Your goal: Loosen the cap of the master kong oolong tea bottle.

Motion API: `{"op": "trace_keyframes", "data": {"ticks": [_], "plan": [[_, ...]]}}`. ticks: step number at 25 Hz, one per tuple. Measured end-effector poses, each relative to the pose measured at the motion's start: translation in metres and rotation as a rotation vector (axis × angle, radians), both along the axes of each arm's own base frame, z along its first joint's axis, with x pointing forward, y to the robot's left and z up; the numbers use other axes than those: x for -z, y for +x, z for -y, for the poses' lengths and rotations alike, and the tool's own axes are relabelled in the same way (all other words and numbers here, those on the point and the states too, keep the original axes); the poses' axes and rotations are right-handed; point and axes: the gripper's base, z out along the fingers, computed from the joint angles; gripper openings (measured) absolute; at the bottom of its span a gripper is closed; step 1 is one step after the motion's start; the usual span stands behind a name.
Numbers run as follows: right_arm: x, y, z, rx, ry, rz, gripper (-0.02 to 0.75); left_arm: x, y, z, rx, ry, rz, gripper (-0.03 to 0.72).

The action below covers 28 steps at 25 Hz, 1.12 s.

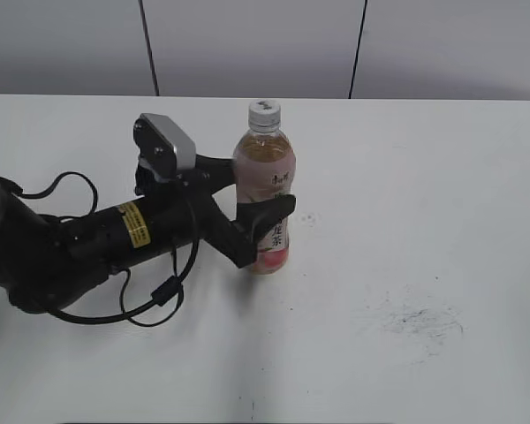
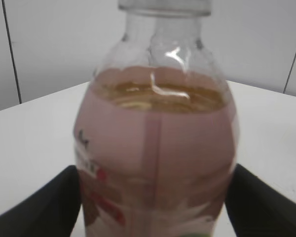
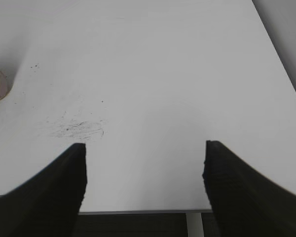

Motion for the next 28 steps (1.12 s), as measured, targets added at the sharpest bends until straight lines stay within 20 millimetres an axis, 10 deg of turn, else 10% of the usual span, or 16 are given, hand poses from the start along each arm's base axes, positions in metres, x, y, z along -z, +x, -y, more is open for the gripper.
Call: {"op": "trace_keyframes", "data": {"ticks": [6, 28], "plan": [[0.0, 0.0, 0.0, -0.002, 0.003, 0.0, 0.554, 0.004, 0.004, 0.002, -0.006, 0.002, -0.005, 0.396], [0.0, -0.001, -0.007, -0.051, 0.074, -0.003, 0.554, -0.008, -0.02, 0.046, 0.129, 0.026, 0.019, 0.396]]}}
